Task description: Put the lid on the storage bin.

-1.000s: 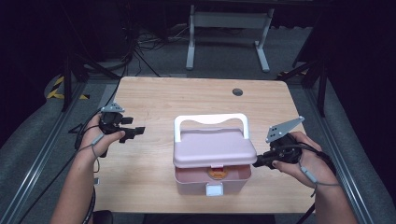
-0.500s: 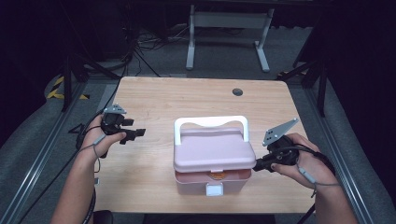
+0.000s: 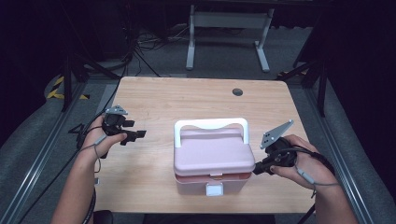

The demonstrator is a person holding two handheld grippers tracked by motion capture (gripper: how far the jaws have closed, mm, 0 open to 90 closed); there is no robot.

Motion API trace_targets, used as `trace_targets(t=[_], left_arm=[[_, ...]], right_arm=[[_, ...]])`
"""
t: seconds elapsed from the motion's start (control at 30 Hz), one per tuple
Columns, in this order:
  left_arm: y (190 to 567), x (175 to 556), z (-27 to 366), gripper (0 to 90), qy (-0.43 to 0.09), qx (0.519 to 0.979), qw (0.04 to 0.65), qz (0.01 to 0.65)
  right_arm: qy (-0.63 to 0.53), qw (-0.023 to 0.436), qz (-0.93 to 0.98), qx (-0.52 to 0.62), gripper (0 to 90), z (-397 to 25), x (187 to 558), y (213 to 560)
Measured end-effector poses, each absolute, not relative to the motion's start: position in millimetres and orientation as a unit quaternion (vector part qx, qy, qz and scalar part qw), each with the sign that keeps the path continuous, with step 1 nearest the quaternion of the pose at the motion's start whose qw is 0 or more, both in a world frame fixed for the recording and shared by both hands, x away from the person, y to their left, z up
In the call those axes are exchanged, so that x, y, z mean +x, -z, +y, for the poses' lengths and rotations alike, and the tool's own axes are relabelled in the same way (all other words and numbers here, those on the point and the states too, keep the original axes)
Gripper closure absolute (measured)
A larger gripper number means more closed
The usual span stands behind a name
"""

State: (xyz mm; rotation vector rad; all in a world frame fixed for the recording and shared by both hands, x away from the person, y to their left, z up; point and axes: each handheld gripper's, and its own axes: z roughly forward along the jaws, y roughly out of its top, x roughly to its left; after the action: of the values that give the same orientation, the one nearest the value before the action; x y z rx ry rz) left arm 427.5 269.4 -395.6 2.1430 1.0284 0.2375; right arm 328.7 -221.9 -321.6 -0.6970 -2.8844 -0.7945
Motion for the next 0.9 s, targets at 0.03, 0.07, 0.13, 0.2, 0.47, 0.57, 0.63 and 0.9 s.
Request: trace_targets(t=[0.03, 0.07, 0.13, 0.2, 0.47, 0.57, 0.63, 0.9], left_arm=[[395.6, 427.5, 269.4, 28.7, -0.092, 0.834, 0.368, 0.400], [395.8, 427.2, 269.4, 28.7, -0.090, 0.834, 0.367, 0.402], [395.8, 427.3, 269.6, 28.6, -0.090, 0.834, 0.366, 0.403], [395.9, 427.5, 269.6, 28.6, -0.090, 0.834, 0.366, 0.403], [396.3, 427.3, 269.8, 28.7, -0.092, 0.834, 0.367, 0.400], [395.8, 425.8, 270.5, 28.7, -0.087, 0.834, 0.366, 0.404], [395.9, 424.2, 271.3, 28.7, -0.088, 0.832, 0.368, 0.407], [393.6, 412.9, 282.0, 28.6, -0.101, 0.827, 0.371, 0.410]], right_arm=[[0.257, 0.035, -0.939, -0.228, 88.6, -221.9, 328.7, 321.6], [0.257, 0.035, -0.939, -0.228, 88.6, -221.9, 328.7, 321.6], [0.254, 0.036, -0.939, -0.228, 88.5, -222.1, 328.7, 322.3], [0.252, 0.038, -0.940, -0.227, 88.3, -222.0, 328.4, 322.9], [0.245, 0.037, -0.942, -0.225, 85.9, -226.5, 328.0, 321.2], [0.243, 0.037, -0.942, -0.228, 84.8, -230.1, 327.8, 320.2], [0.250, 0.037, -0.940, -0.229, 83.0, -233.0, 328.1, 318.5], [0.283, 0.016, -0.934, -0.216, 75.3, -235.5, 333.2, 308.4]])
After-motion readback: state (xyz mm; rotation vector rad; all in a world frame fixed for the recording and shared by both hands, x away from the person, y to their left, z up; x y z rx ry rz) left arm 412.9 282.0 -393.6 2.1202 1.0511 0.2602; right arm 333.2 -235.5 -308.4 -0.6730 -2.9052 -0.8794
